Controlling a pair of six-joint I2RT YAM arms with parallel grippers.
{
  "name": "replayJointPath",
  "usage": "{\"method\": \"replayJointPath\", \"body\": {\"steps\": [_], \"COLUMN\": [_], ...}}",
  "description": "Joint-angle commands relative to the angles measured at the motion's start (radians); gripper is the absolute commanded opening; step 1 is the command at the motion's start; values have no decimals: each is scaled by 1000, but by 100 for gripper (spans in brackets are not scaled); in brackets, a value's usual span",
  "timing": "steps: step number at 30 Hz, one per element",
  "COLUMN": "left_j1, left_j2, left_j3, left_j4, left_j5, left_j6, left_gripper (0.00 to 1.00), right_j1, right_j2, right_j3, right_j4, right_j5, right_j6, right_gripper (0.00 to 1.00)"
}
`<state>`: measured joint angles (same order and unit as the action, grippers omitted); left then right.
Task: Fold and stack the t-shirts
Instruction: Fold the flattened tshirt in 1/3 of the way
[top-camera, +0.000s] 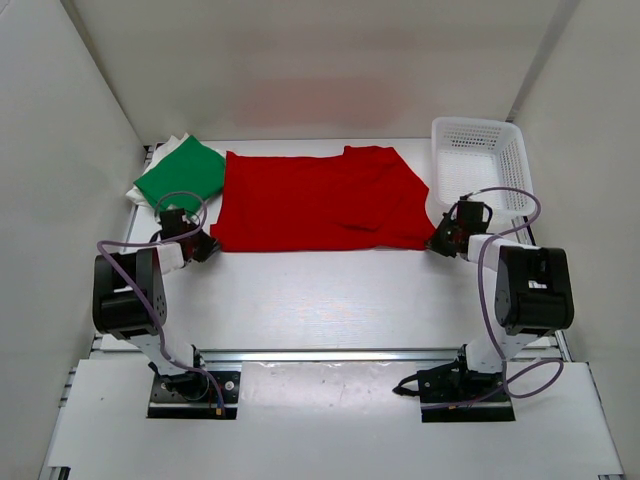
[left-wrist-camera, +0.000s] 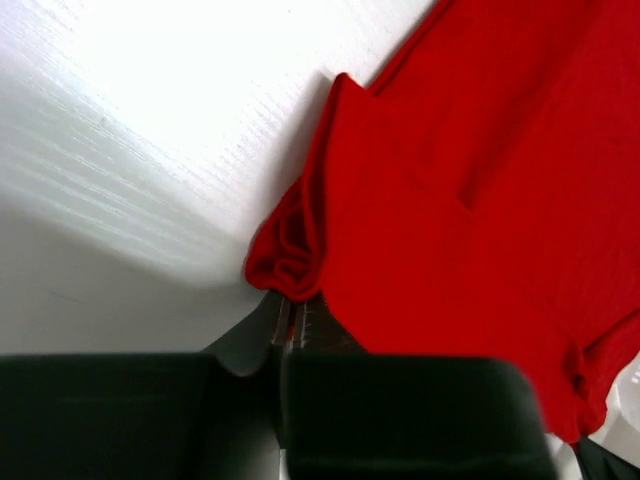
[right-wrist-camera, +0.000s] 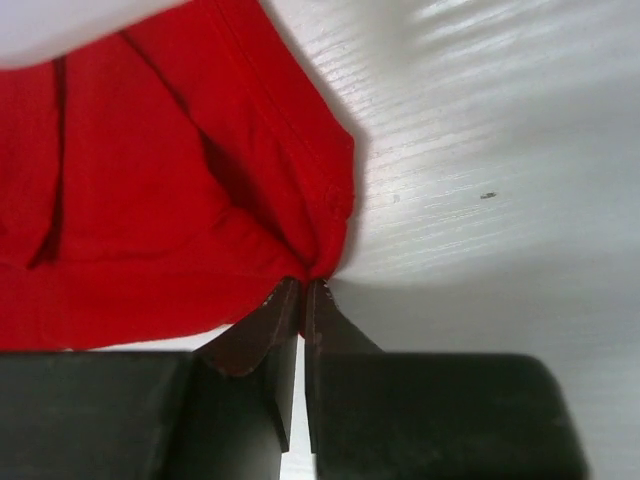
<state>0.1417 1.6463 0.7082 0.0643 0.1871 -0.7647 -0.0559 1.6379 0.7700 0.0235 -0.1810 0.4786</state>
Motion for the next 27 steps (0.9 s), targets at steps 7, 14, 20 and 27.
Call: {"method": "replayJointPath", "body": {"steps": [7, 14, 20, 27], "left_j1": [18, 76, 133, 134], "left_j2": [-19, -155, -336, -557], "left_j3": [27, -71, -197, -265], "left_j4": [-64, -197, -325, -483], "left_j5": [-48, -21, 52, -5], "left_j6": [47, 103, 151, 169], "left_gripper": [0, 0, 0, 18], "right_j1": [1, -33, -15, 31], "right_j2": [-105, -396, -783, -1121], "right_j3": [-66, -312, -475, -492], "right_j4": [13, -22, -232, -438], "right_j5": [60, 23, 47, 113], "right_j6": [61, 130, 172, 230], "right_gripper": [0, 0, 0, 1]}}
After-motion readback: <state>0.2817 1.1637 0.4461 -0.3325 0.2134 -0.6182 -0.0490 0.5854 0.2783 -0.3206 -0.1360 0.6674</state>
